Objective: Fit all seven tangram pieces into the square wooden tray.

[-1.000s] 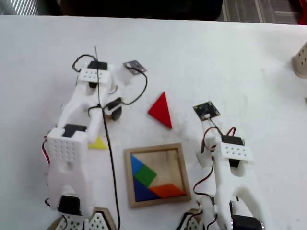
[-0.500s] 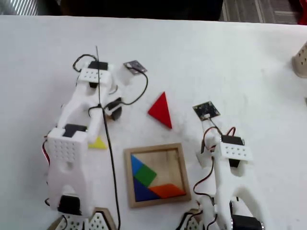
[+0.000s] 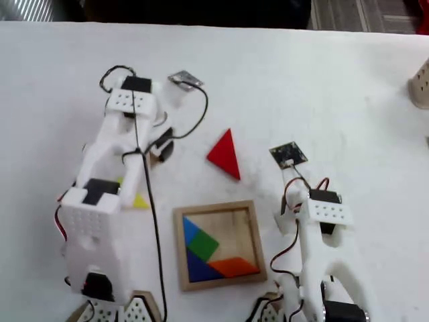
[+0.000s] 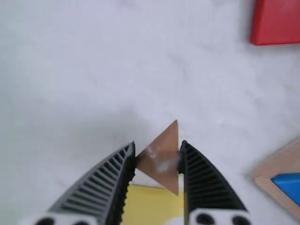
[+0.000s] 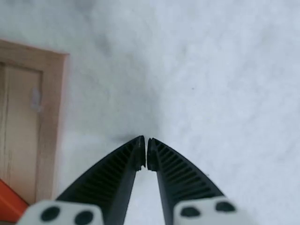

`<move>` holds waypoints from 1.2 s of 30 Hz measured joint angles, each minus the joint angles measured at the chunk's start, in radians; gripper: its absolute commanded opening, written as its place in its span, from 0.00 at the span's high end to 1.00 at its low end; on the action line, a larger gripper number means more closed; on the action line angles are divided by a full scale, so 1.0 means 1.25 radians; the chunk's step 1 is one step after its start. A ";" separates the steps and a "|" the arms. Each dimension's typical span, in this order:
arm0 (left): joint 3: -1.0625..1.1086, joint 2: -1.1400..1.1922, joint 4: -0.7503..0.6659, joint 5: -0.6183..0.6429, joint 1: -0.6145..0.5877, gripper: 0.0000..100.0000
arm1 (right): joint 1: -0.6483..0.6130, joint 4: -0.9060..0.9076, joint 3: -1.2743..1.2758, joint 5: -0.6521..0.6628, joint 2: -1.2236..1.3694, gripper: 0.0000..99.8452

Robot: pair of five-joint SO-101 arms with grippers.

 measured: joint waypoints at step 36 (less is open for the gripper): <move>0.360 -0.291 -0.041 0.093 0.481 0.90 | 0.001 0.000 0.000 0.000 0.000 0.98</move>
